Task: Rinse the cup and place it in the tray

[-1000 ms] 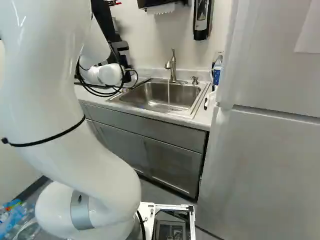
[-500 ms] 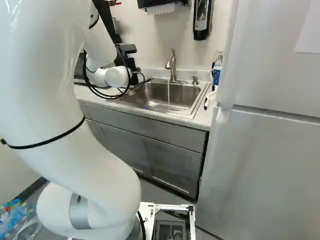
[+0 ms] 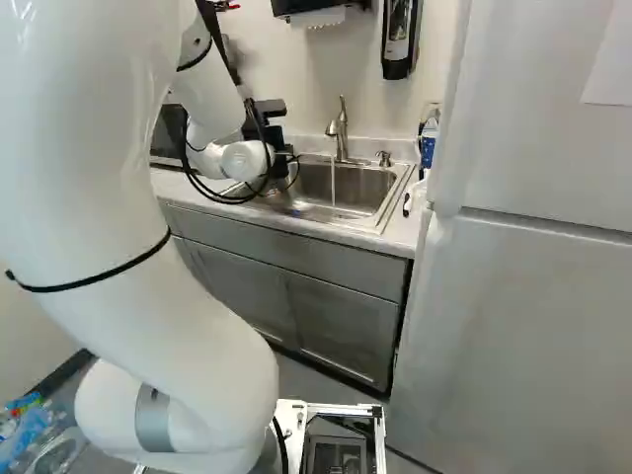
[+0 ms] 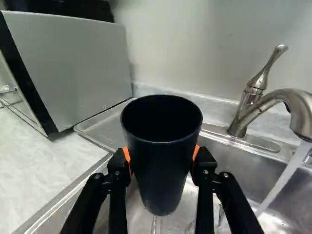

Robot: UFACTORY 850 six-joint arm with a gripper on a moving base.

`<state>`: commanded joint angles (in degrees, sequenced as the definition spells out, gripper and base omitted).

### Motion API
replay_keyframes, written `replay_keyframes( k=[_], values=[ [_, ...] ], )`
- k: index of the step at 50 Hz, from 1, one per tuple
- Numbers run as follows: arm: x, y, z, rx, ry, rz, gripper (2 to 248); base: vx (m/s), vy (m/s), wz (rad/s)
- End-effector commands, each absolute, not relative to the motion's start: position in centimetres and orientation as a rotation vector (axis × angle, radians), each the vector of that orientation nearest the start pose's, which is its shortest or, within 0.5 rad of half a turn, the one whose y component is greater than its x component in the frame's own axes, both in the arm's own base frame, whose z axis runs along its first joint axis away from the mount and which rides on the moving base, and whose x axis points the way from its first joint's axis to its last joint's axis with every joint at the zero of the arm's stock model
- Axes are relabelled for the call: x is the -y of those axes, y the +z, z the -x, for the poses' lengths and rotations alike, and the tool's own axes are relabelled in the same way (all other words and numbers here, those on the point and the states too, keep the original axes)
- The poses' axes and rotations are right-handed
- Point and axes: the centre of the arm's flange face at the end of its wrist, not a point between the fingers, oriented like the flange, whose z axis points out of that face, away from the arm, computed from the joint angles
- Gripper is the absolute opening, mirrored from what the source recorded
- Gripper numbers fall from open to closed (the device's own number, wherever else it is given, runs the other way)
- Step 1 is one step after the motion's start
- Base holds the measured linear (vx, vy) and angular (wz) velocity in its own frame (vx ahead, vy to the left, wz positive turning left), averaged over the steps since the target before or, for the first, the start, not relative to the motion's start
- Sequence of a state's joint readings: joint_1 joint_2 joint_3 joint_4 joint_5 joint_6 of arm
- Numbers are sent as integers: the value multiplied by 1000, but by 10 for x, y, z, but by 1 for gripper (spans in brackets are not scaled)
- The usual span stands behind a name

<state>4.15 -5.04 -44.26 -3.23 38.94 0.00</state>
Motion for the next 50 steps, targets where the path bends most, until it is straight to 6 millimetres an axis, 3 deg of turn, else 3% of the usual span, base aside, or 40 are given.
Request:
replay_keyframes(
  k=[16, 50],
  values=[
    [-16, 481, -504, 119, -1920, 2463, 126, 0, 0, 0],
    [36, 476, -495, -41, -1886, 2569, 126, 0, 0, 0]
  ],
)
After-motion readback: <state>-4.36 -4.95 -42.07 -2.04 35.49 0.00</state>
